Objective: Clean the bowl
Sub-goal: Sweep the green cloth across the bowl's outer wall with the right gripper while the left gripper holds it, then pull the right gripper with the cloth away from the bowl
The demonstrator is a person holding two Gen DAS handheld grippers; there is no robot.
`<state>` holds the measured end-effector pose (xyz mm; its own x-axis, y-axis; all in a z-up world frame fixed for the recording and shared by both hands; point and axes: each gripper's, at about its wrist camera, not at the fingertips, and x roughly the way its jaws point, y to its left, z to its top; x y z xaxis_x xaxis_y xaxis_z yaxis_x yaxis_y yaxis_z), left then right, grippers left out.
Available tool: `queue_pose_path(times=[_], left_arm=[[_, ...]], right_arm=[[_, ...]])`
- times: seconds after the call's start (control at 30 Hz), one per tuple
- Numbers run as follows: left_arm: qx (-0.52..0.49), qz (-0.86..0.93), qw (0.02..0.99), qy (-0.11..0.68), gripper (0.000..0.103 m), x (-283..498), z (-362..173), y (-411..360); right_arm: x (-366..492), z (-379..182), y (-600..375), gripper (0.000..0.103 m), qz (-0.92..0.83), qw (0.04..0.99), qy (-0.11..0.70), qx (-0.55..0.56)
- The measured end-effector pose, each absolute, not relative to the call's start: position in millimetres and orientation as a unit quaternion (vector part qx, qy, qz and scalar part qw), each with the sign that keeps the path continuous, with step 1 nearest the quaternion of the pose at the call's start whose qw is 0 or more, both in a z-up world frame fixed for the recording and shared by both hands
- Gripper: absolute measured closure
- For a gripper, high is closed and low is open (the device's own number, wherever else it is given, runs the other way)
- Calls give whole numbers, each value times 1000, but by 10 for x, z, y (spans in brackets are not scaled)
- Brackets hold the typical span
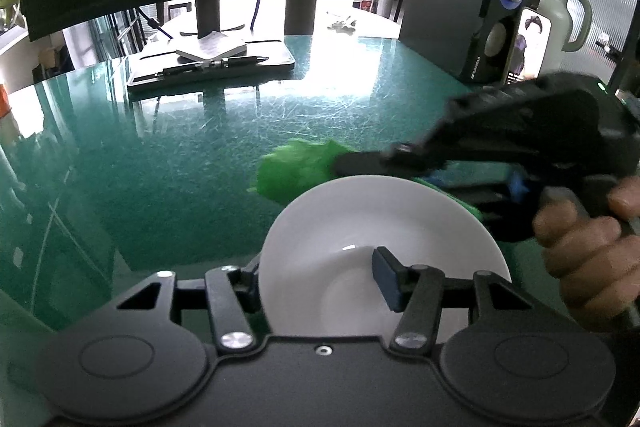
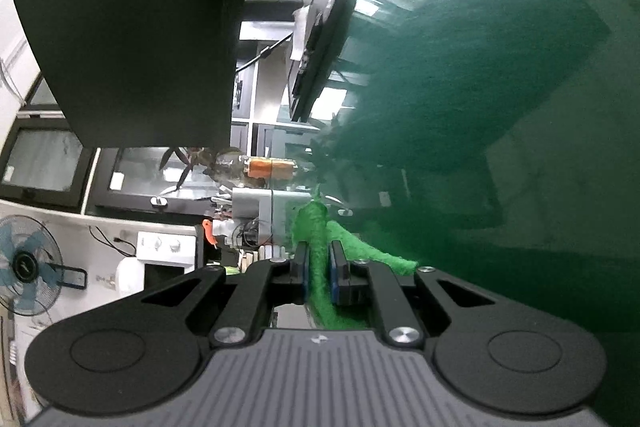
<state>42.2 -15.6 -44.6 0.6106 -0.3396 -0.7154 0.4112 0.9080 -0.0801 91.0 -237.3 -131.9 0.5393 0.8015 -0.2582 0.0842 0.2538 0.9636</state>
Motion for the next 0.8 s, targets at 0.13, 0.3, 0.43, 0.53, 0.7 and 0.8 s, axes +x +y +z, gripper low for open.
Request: queue_pose_path(times=[0.13,0.3,0.43,0.53,0.7,0.8], left_arm=[[45,-209,895,391,49,414,-444,-146],[43,-214,894,392,48,416,-449,-149],[42,-215,894,390,48,417,-456,-143],[43,-213,896,389,48,411,-459,-156],[48,-209,897,387,48,393,-452,-156],[43,-205,898,388,47,405,-456,-128]], right_arm=[[1030,-1297,-2215,91,275,683,408,539],[908,-1297,-2390,92,274,683,404,544],[768,-1294,-2570,92,266,687,403,543],[746,-1246,-2590,91,263,696,403,533],[912,-1038,-2301,91,287,718,392,498],[948,-947,-2198,91,290,731,390,479]])
